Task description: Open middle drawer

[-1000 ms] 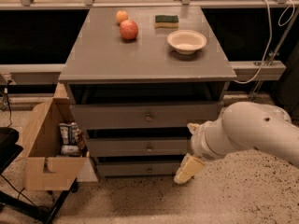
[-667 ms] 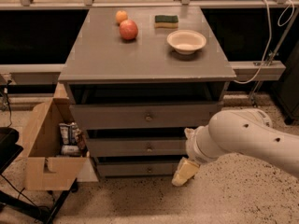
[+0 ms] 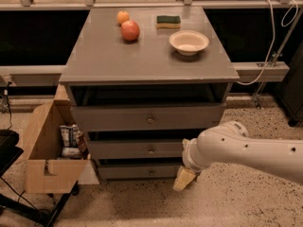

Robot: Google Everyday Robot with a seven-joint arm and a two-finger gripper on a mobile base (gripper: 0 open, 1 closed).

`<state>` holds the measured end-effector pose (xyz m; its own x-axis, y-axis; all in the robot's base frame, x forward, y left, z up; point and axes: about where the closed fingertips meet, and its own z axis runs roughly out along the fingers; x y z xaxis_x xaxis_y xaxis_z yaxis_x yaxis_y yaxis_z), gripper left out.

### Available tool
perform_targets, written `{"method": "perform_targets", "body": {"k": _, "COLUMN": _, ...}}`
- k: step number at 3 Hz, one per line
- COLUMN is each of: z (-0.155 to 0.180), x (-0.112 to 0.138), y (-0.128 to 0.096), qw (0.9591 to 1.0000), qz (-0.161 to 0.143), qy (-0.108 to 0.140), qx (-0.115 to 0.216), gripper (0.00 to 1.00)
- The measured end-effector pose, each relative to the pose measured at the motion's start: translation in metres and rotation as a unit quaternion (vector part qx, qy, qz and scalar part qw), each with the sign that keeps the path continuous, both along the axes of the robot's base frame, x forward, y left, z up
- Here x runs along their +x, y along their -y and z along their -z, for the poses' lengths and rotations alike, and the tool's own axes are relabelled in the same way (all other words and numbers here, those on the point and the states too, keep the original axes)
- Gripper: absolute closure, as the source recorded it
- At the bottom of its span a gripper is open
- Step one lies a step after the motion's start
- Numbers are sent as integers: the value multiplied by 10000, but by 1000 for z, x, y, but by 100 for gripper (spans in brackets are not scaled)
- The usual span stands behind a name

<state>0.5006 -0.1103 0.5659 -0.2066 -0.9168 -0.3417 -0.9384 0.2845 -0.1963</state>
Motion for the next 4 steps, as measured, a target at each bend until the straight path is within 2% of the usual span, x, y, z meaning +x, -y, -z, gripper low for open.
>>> {"method": "perform_targets", "body": {"k": 1, "z": 42, "x": 23, "y": -3, "qw": 9996, "qz": -151, "qy": -114, "qx": -204, "gripper": 0}}
{"method": "perform_targets", "body": {"k": 2, "z": 81, "x": 45, "y": -11, "qw": 9982, "qz": -320, "qy": -329, "qx": -373, "gripper": 0}}
{"method": "perform_targets", "body": {"k": 3, "z": 114, "x": 71, "y": -19, "qw": 9953, "qz": -460, "qy": -506, "qx": -685, "gripper": 0}}
{"method": "perform_targets", "body": {"k": 4, "z": 127, "x": 95, "y": -12, "qw": 9923, "qz": -416, "qy": -579, "qx": -1016, "gripper": 0}}
